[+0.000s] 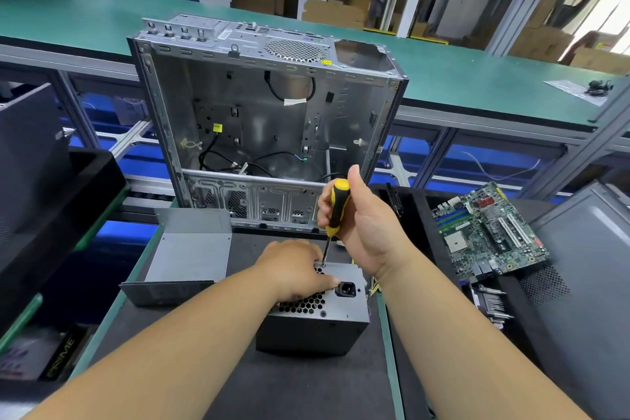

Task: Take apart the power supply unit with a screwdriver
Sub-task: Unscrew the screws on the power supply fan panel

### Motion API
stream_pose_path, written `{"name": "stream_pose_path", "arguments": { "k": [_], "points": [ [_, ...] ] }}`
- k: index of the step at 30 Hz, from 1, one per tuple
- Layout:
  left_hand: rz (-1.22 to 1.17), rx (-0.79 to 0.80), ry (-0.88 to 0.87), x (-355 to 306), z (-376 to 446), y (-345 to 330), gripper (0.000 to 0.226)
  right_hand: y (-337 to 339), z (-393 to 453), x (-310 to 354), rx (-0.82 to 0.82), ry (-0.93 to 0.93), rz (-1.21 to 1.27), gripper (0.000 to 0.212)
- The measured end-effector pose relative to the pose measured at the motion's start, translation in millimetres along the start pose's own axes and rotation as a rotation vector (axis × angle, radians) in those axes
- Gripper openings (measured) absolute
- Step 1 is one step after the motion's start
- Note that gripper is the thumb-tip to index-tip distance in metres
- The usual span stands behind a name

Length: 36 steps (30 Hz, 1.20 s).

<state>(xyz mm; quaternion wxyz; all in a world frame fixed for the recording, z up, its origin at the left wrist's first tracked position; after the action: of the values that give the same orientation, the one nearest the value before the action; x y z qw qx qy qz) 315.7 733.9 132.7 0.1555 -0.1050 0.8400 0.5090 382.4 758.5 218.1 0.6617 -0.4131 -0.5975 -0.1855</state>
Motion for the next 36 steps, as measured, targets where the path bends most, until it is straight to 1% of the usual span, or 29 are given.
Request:
{"name": "stream_pose_path", "arguments": {
  "k": [5,7,9,11,13,15,17,19,22,24,26,30,32,35,36],
  "points": [
    [-0.023,-0.013,0.025,1.3,-2.8,1.0,0.043,-1.5,1.9,-1.1,0.031,0.003,0.014,0.07],
    [-0.03,-0.014,0.027,0.8,-3.6,1.7,0.038,-2.7,0.9,2.0,0.051,0.026,0.028,0.069],
    [-0.027,-0.002,0.02,0.1,-2.6,1.5,0.038,-3.5,-1.2,12.8,0.081,0.095,0.063,0.062],
    [-0.018,0.004,0.014,-0.1,-1.8,1.4,0.05,-0.5,-4.8,28.2,0.096,0.177,0.035,0.046],
    [-0.015,0.004,0.01,0.0,-1.2,1.2,0.054,7.4,-9.0,41.2,0.071,0.207,-0.148,0.03],
    [-0.03,0.006,0.02,1.4,-0.5,0.8,0.054,14.2,-12.2,47.3,0.036,0.181,-0.482,0.02],
    [-0.048,0.005,0.037,3.6,-0.6,0.2,0.055,18.2,-11.7,39.1,0.029,0.08,-0.791,0.014],
    [-0.066,0.001,0.042,4.7,-1.6,-0.9,0.055,22.8,-10.8,20.1,0.04,-0.057,-0.993,0.01],
    [-0.104,0.002,0.045,6.8,-3.2,-1.2,0.053,30.3,-12.0,-6.5,0.058,-0.188,-1.242,0.01],
    [-0.057,-0.018,0.029,4.9,-2.9,0.3,0.048,35.2,-14.0,-19.8,0.063,-0.243,-1.298,0.013],
    [-0.007,-0.033,0.016,2.9,-2.3,1.5,0.041,38.2,-15.0,-28.2,0.059,-0.267,-1.302,0.017],
    [0.018,-0.038,-0.006,1.3,-1.2,1.9,0.037,35.0,-15.1,-32.1,0.049,-0.244,-1.307,0.023],
    [0.014,-0.039,-0.014,0.7,-1.2,1.7,0.037,33.1,-14.9,-32.0,0.041,-0.228,-1.331,0.025],
    [-0.041,-0.04,0.001,2.3,-3.1,1.0,0.038,29.4,-14.6,-30.4,0.029,-0.213,-1.37,0.033],
    [-0.064,-0.04,0.007,2.9,-4.2,1.1,0.038,27.0,-14.2,-29.7,0.036,-0.206,-1.401,0.033]
  ]
}}
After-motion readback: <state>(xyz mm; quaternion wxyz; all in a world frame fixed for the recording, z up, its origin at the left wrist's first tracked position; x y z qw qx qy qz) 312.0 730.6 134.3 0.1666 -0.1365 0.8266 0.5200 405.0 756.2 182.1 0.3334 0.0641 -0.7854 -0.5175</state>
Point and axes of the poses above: each hand's wrist, its own z-axis towards the middle knuckle, its own y-axis out of the back of the hand, x = y × z, the point moved 9 cm from there along z, towards the middle knuckle, and after that the axes turned 10 degrees about x, right-handed, at the moved point
